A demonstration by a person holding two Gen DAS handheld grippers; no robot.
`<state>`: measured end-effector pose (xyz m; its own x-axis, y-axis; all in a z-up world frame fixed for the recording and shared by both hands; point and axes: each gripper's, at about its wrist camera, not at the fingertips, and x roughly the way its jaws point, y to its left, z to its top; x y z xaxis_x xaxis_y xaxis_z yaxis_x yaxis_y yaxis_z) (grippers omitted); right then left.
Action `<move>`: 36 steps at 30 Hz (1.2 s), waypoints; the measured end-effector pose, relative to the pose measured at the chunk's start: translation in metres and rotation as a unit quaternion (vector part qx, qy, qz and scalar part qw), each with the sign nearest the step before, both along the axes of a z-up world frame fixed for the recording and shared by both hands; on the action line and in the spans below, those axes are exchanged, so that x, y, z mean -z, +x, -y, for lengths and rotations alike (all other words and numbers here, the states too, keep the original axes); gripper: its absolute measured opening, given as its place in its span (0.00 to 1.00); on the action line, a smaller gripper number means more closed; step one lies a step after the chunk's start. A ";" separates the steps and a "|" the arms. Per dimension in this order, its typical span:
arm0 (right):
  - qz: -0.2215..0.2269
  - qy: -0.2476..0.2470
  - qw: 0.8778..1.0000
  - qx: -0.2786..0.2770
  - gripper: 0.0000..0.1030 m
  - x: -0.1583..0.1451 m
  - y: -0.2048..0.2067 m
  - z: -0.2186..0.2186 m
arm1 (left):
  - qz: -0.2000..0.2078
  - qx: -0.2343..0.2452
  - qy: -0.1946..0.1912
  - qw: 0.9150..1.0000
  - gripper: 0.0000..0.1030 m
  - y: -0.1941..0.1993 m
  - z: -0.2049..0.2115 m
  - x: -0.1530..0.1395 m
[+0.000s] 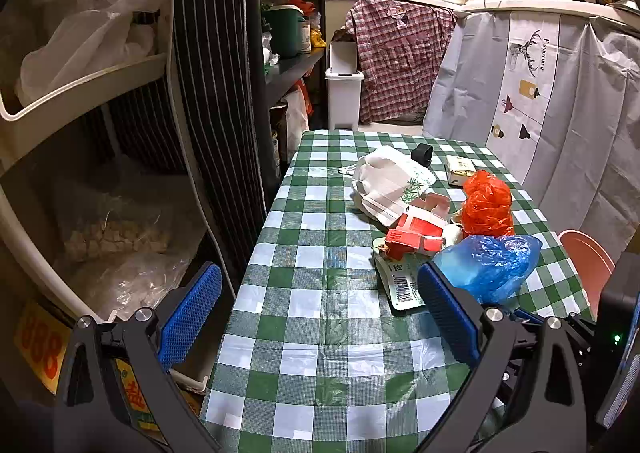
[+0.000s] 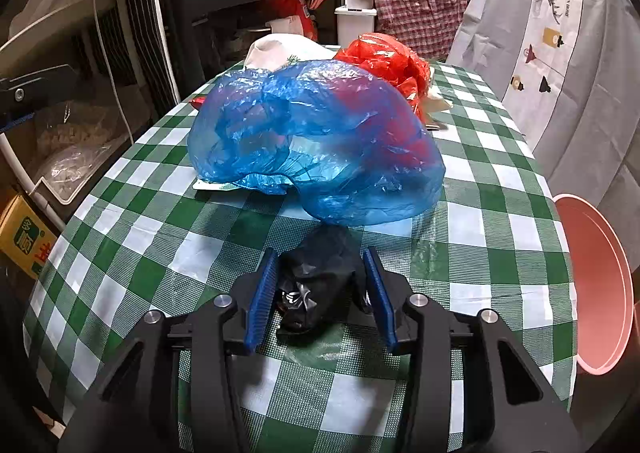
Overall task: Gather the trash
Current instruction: 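Grasp the black plastic bag with the right gripper, then carry the black bag to the pink bucket with the right gripper while the left gripper grasps the blue bag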
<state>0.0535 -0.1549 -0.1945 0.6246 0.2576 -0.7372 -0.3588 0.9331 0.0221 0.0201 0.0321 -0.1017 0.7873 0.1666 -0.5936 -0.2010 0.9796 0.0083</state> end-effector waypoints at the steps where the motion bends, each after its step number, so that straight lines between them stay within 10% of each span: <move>1: 0.001 -0.001 1.000 -0.001 0.41 0.000 -0.001 -0.001 | 0.000 0.000 0.000 1.000 0.92 0.000 0.000 0.000; 20: 0.037 0.029 0.997 0.067 0.33 -0.051 -0.028 0.055 | 0.027 0.134 -0.026 0.990 0.91 0.010 0.063 0.011; 31: 0.025 0.030 0.993 0.109 0.33 -0.040 -0.019 0.081 | 0.000 0.163 -0.020 0.986 0.60 0.037 0.090 0.048; 36: 0.018 0.031 0.993 0.112 0.33 -0.035 -0.016 0.081 | -0.007 0.178 -0.008 0.984 0.15 0.041 0.100 0.059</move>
<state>0.0380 -0.2355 -0.1599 0.6972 0.1539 -0.7002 -0.1446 0.9868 0.0729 0.0613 -0.0675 -0.1605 0.7857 -0.1272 -0.6054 0.1549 0.9879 -0.0066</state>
